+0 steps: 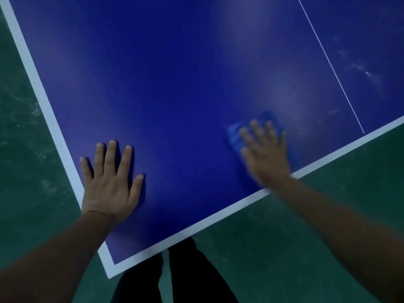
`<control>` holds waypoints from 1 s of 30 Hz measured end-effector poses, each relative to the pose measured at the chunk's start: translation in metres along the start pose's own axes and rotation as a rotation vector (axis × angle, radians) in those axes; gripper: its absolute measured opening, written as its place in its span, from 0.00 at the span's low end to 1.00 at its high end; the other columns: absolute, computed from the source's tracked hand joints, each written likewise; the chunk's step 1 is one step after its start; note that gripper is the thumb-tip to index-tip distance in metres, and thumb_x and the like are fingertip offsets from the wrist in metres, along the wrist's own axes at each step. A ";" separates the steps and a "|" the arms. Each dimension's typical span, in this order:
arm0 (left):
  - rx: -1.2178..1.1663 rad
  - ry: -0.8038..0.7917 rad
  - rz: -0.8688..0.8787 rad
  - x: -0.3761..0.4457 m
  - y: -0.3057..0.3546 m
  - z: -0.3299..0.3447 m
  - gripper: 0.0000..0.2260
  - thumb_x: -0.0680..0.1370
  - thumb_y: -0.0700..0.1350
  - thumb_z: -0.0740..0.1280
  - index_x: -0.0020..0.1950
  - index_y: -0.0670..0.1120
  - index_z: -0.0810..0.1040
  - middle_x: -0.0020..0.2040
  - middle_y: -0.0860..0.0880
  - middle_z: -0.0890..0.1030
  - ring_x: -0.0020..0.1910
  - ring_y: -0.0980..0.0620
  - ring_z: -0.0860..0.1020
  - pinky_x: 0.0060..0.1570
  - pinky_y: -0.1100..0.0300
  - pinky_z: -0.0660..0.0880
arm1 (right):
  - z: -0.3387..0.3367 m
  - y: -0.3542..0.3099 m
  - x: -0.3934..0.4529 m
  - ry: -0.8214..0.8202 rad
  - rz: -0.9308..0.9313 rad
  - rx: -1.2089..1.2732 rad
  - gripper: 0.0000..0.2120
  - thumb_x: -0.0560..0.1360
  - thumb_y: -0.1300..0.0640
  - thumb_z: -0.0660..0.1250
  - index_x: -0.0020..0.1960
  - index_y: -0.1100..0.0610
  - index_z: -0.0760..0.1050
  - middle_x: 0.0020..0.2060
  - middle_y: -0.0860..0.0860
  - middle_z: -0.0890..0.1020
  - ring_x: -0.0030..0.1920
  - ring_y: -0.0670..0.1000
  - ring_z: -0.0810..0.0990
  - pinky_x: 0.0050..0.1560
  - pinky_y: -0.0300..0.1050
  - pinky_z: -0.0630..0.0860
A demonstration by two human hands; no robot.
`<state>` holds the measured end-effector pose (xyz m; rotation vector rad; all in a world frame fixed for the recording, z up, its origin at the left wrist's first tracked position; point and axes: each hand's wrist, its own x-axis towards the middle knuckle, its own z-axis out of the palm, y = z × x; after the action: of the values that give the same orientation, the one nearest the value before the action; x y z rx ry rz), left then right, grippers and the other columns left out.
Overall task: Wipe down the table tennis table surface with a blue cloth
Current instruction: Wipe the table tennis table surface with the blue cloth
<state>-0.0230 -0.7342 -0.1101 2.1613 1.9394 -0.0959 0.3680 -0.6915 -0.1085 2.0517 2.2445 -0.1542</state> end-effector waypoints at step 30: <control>-0.047 -0.026 0.093 -0.094 -0.080 0.009 0.31 0.83 0.59 0.42 0.82 0.43 0.50 0.83 0.44 0.46 0.81 0.45 0.41 0.78 0.49 0.36 | 0.011 -0.236 -0.128 -0.153 -0.456 0.012 0.25 0.83 0.39 0.46 0.79 0.39 0.54 0.81 0.46 0.54 0.81 0.58 0.49 0.76 0.70 0.41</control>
<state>-0.1119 -0.8202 -0.1100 2.2048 1.8053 -0.0618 0.1448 -0.8400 -0.0998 1.4409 2.5702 -0.3444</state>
